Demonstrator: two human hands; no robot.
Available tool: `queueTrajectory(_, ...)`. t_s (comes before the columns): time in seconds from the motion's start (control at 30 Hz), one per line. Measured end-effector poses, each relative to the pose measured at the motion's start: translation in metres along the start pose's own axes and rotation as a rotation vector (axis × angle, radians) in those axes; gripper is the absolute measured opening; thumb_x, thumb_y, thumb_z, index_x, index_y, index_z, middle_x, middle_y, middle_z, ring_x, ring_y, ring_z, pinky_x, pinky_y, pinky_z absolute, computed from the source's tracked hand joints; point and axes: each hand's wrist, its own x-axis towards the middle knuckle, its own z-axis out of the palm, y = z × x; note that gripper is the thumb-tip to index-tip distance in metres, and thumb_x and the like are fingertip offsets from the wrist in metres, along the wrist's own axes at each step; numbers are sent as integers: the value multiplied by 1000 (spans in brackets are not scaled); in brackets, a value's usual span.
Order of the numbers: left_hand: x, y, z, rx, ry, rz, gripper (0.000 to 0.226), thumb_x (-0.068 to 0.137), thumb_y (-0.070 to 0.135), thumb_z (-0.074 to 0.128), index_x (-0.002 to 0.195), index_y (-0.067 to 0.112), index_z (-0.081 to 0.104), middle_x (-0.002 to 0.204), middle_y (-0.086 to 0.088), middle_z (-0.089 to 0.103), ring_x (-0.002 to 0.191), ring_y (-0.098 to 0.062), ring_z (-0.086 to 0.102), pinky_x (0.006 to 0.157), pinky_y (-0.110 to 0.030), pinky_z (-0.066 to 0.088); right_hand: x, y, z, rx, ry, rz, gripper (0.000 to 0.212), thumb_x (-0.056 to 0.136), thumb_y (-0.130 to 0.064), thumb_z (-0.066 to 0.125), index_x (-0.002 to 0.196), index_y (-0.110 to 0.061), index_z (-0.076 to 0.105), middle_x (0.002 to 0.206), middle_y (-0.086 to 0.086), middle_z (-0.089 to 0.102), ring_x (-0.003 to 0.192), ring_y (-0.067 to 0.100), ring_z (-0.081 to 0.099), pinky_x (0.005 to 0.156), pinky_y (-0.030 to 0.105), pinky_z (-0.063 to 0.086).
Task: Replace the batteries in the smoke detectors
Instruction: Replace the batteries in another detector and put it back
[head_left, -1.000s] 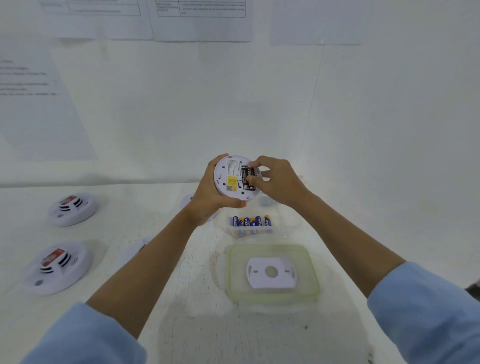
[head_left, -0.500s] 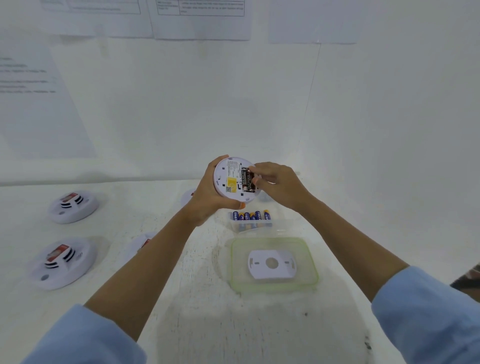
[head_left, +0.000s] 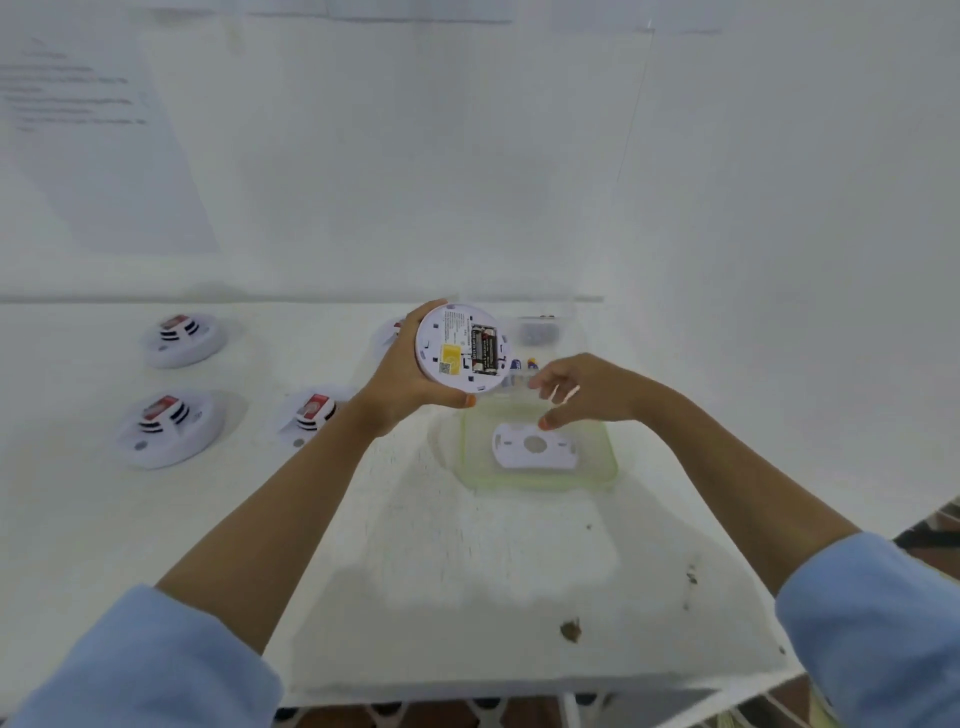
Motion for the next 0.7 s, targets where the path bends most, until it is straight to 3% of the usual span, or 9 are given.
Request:
queueTrajectory(0.1,-13,3,5,9,14,3,95,43,7,84,121,36,38,127,4,47,116,-6,49,82,-19,52,-6,9,14,-162,-54,34,57,73,-24,77,124,-14,53,118,1,51,102,13,48,87,21,38)
queueTrajectory(0.2,-24,5,9,7,7,-3,95,39,19,84,121,36,39,133,-4,43,116,-5,50,82,-21,52,-10,11,21,-178,-66,23,62,73,-27,78,127,-15,51,128,1,46,114,16,46,91,20,35)
queueTrajectory(0.3,-33,7,11,2,0,-20,98,40,19,82,126,30,36,124,14,49,110,5,52,83,-22,53,-12,10,23,-202,-79,3,64,72,-30,78,128,-14,50,129,3,43,119,18,44,91,19,32)
queueTrajectory(0.4,-39,7,12,11,1,-37,95,41,18,82,124,33,36,116,30,50,109,9,52,85,-22,52,-13,10,24,-254,-77,-20,63,73,-30,77,127,-12,51,126,5,43,117,19,44,89,18,31)
queueTrajectory(0.53,-40,7,13,7,-4,-57,96,41,17,82,124,33,36,114,33,51,109,8,52,85,-23,53,-9,8,25,-286,-63,-29,61,70,-29,79,122,-11,53,121,5,47,111,20,47,84,20,34)
queueTrajectory(0.7,-33,7,8,16,12,-44,97,41,18,83,126,31,37,125,17,49,112,3,51,84,-23,53,-11,1,4,-325,14,-33,59,67,-25,80,118,-10,54,116,4,50,100,16,48,79,21,37)
